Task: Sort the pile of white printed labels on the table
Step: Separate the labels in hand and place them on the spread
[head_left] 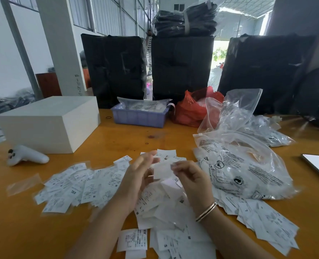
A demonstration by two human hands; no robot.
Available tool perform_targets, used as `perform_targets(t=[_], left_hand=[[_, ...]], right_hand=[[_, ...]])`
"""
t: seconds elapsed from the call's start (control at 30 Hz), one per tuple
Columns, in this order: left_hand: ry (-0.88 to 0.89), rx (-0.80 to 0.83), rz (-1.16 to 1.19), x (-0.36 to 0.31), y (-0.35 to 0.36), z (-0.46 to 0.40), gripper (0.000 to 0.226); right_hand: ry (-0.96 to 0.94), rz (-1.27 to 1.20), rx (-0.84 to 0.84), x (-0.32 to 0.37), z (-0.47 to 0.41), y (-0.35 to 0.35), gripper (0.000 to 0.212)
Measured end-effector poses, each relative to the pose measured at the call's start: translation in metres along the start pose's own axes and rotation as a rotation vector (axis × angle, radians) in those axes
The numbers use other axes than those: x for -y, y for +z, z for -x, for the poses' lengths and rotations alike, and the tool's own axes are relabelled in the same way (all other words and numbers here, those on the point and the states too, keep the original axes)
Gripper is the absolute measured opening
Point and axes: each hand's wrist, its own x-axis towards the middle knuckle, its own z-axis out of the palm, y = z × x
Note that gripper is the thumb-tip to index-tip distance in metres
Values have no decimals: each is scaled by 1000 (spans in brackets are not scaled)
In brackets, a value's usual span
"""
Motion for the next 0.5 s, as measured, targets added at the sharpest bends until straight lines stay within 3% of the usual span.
perform_targets(t=[0.03, 0.2, 0.4, 0.5], left_hand=[[9, -42, -46, 0, -1, -1, 20], [117, -260, -294, 5, -9, -8, 38], [250, -661, -625, 1, -39, -14, 38], [180, -664, -874, 4, -48, -14, 39]], right_hand=[[-52, 50, -3, 0, 0, 0, 42], [-79, 126, -26, 3, -4, -3, 44], [-21, 180, -355, 14, -51, -54, 25], [35, 399, -382, 5, -74, -86, 26]])
